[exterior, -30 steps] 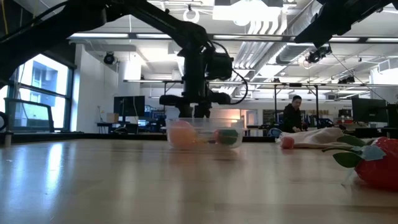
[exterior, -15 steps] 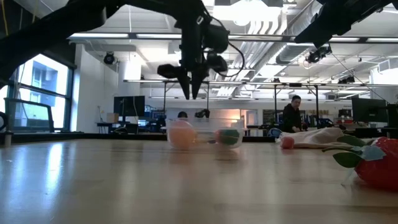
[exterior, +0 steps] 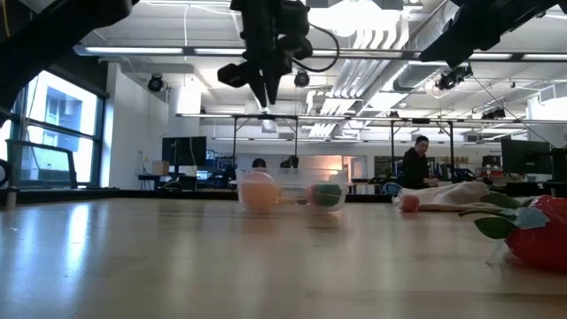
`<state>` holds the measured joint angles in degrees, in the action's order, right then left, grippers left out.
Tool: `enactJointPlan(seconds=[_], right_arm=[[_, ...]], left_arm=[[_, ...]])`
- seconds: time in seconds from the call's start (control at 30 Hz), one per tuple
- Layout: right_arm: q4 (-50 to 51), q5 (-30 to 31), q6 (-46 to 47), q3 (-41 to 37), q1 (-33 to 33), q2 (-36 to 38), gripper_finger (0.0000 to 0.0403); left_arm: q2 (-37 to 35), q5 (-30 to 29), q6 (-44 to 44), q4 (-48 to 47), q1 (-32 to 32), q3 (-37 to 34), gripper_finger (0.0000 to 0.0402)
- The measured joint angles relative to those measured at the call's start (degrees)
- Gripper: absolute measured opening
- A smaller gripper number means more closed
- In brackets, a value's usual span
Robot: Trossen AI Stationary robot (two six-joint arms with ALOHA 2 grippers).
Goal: Pick and placing Produce into tupperware
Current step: Put the pink peach into the transparent bin
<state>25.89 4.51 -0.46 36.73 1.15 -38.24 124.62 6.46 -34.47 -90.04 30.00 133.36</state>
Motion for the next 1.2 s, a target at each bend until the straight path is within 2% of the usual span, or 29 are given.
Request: enactJointPlan(seconds=[0.2,0.33,0.53,0.8,1.0,1.1,1.2], right_arm=[[0.0,0.0,0.0,0.0,0.0,0.0,0.0000],[0.0,0.0,0.0,0.0,0.0,0.0,0.0000],[0.0,0.0,0.0,0.0,0.0,0.0,0.0000],[0.0,0.0,0.0,0.0,0.0,0.0,0.0000],[0.0,0.0,0.0,0.0,0.0,0.0,0.0000],[0.0,0.0,0.0,0.0,0.0,0.0,0.0000],[0.0,0.0,0.0,0.0,0.0,0.0,0.0000]], left_arm=[[-0.5,1.4,-0.3,0.0,0.0,-0.1,0.0036],[-0.5,2.6,-1.4,0.1,-0.1,-2.7,0.0024],[-0.4,4.8,-5.8,3.0,-0.4,-10.3,0.0021],[-0.8,6.1,-4.4,6.2,-1.5,-12.4,0.0020],[-4.9,4.7,-3.3,6.5,-2.1,-13.3,0.0020],[-8.8,4.4,-4.2,8.6,-2.3,-18.1,0.0020],[-14.4,4.3,-5.0,13.6,-2.3,-26.5,0.0020]])
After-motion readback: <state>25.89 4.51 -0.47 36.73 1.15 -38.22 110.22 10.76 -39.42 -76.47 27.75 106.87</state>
